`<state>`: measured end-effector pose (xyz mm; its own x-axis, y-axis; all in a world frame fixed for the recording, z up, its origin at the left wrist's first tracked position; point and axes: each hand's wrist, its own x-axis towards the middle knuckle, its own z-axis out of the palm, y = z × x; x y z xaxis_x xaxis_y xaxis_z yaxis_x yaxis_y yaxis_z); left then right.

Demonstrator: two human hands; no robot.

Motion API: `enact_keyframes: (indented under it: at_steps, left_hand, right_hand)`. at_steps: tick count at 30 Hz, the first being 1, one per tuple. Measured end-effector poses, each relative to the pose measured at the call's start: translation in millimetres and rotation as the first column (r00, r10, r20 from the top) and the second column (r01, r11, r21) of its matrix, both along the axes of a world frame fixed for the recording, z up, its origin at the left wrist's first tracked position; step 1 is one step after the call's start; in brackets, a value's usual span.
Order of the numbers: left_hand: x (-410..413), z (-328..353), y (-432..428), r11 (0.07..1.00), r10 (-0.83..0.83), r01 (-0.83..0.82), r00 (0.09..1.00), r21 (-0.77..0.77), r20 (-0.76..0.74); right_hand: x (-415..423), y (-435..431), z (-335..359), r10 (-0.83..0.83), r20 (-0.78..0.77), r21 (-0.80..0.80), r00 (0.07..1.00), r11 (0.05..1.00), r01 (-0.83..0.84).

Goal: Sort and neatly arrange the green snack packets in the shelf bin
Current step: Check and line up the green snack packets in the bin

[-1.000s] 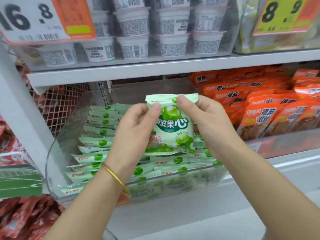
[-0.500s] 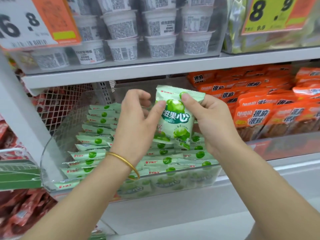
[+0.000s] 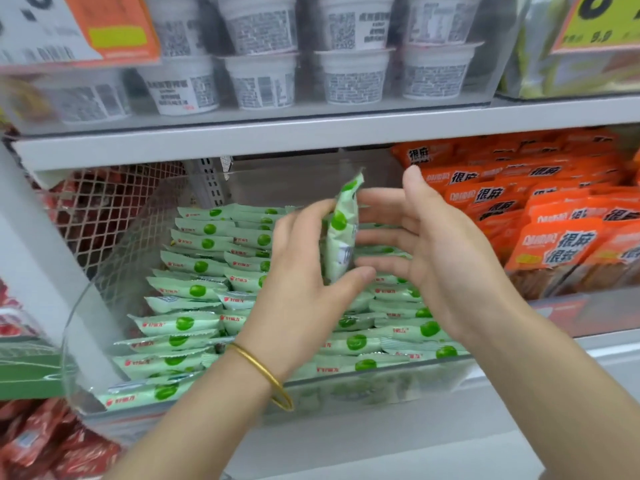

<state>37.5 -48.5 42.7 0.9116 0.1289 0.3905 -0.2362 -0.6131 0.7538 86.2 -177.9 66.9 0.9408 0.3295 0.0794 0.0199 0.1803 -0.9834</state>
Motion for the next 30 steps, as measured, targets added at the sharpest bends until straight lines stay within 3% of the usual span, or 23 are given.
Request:
enact_keyframes:
  at_steps: [5,9,16,23,26,30]
  left_hand:
    - [-9.5,5.0,16.2,0.922,-0.108,0.066,0.990,-0.381,-0.091]
    - [-11.7,4.7,19.5,0.795,-0.172,0.105,0.983,-0.597,-0.056]
    - [-12.5,-1.2,31.3,0.721,-0.357,0.279,0.934,-0.635,0.005]
    - [-12.1,3.8,35.7,0.695,-0.420,0.337,0.907,-0.635,0.021]
    - [-11.7,2.8,34.1,0.696,-0.392,0.305,0.920,-0.650,0.013]
    - [-14.7,3.1,29.8,0.749,-0.224,0.165,0.975,-0.642,-0.010]
  right_hand:
    - [-1.5,-0.7,-8.7,-0.126,0.246,-0.185,0.961,0.967,0.174]
    - [-4.8,2.6,-11.9,0.000,0.261,-0.168,0.965,0.985,0.045]
    - [-1.0,6.7,-16.5,-0.022,0.260,-0.082,0.965,0.996,0.045]
    - [0.5,11.9,-19.5,-0.065,0.283,-0.043,0.957,0.996,0.081]
    - [0.1,11.7,-21.0,-0.083,0.283,-0.057,0.955,0.993,0.103]
    - [-1.7,11.1,-21.2,-0.070,0.279,-0.112,0.958,0.988,0.105]
